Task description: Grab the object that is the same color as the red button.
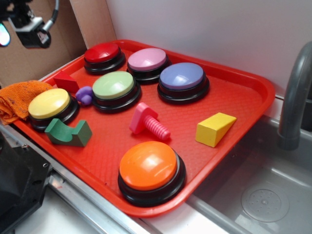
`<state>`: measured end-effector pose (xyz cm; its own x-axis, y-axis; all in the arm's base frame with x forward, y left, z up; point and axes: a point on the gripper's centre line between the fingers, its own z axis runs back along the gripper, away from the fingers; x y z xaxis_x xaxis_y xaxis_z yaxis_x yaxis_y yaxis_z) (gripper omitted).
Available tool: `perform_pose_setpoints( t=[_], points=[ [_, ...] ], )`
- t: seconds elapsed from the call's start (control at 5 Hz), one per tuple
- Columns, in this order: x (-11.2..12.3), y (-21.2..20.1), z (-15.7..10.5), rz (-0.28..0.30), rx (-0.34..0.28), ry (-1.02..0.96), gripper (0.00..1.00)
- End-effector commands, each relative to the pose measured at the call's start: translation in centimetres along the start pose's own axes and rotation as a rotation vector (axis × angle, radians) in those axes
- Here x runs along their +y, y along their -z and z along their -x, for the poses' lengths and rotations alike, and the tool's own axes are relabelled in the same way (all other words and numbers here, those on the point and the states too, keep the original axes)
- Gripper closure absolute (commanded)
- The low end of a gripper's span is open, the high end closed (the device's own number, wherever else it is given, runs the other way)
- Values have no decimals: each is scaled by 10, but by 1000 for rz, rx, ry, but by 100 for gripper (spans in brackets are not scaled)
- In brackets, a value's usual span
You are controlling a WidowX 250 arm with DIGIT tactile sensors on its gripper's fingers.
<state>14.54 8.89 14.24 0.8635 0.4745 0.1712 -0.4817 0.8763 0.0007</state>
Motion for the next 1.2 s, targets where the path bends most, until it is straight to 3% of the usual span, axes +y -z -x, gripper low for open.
perform_pose_setpoints(
  t=[0.0,0.4,0.8,1.0],
  points=[
    [29,43,-31,-56,-76,-201,0],
    [40,80,-55,-140,-59,-315,0],
    [33,102,-75,-86,-63,-298,0],
    [31,104,-78,-87,-75,-314,0]
  ],
)
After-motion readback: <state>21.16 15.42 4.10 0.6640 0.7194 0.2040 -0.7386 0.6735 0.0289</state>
